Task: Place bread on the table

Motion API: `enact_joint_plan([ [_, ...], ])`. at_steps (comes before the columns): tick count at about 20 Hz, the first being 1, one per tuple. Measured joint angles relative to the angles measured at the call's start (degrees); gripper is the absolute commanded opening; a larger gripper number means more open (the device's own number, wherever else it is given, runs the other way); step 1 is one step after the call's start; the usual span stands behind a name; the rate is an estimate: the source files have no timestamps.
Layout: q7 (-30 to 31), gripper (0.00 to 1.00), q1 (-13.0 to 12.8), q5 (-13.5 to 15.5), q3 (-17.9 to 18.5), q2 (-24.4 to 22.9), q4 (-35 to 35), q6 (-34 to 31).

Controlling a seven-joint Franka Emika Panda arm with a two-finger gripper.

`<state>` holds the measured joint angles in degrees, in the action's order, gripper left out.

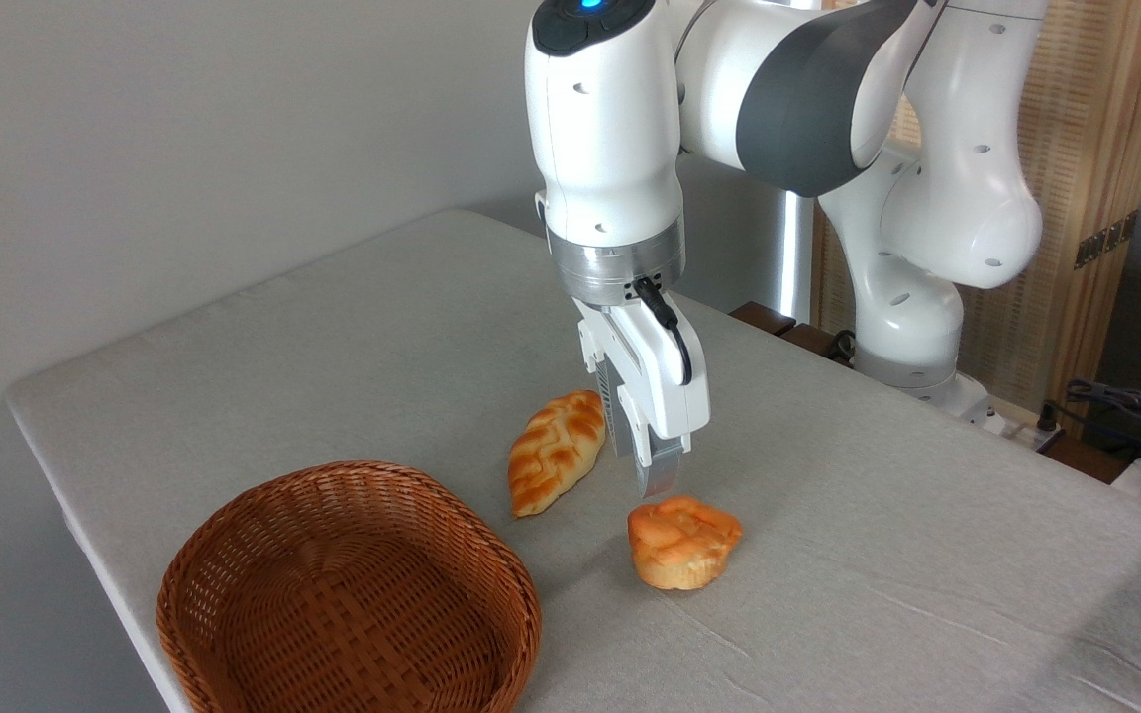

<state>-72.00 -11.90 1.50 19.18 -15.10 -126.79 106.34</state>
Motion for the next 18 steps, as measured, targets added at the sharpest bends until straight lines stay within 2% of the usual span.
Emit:
enact_joint_plan([
  [7, 0.57, 1.00, 0.04, 0.00, 0.11, -0.28, 2.10, 0.00],
  [10, 6.33, 1.00, 0.03, 0.01, -0.83, -0.51, 8.60, -2.67],
  [14, 20.30, 1.00, 0.72, 0.01, -6.83, 0.67, 17.07, -5.47],
  [16, 27.14, 1.00, 2.77, 0.62, -11.22, 3.20, 19.88, -5.56],
  [18, 31.41, 1.00, 4.96, 0.78, -15.02, 6.71, 22.90, -5.55],
])
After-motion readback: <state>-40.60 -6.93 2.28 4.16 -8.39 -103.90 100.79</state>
